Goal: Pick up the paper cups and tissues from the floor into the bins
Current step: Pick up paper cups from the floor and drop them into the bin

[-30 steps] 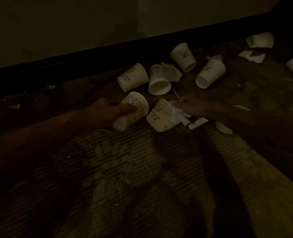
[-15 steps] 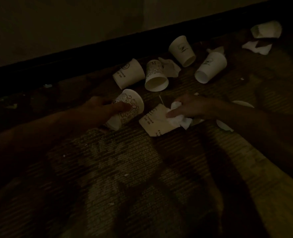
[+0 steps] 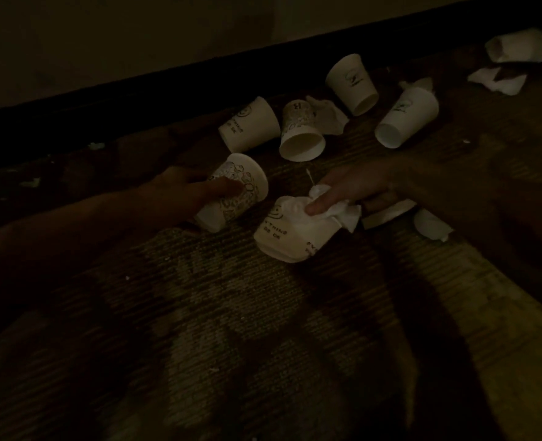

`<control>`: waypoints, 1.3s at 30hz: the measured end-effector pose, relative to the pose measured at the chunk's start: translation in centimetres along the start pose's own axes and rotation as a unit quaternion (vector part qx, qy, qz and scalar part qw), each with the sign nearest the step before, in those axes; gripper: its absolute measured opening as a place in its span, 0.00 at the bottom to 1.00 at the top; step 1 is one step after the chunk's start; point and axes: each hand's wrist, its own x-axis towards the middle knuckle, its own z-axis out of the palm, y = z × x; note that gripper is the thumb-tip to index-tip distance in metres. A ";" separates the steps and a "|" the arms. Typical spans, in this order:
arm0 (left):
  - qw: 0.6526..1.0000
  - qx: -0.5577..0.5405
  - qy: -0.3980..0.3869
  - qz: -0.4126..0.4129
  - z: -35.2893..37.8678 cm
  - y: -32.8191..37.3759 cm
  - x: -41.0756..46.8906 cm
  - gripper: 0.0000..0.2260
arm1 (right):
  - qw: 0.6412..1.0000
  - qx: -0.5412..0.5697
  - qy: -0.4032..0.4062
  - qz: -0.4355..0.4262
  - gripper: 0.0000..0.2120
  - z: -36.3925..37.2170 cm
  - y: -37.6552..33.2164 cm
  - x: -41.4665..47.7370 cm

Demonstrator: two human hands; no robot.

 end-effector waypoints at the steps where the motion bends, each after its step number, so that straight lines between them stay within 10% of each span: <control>1: 1.000 0.000 -0.005 -0.001 0.0 0.1 -0.3 0.20 | 1.000 0.022 -0.019 0.000 0.11 -0.2 -0.2 0.2; 14: 0.968 0.199 0.139 0.059 -14.4 0.7 -18.9 0.30 | 0.980 -0.069 -0.101 -0.154 0.20 12.9 -13.9 0.6; 23: 0.843 0.265 0.466 0.049 -28.9 -6.3 -37.2 0.23 | 0.932 -0.024 -0.114 -0.344 0.12 27.8 -25.9 -4.0; 39: 0.862 0.386 0.326 -0.052 -32.9 -20.1 -37.5 0.33 | 0.897 -0.098 -0.084 -0.424 0.17 40.9 -30.7 -3.9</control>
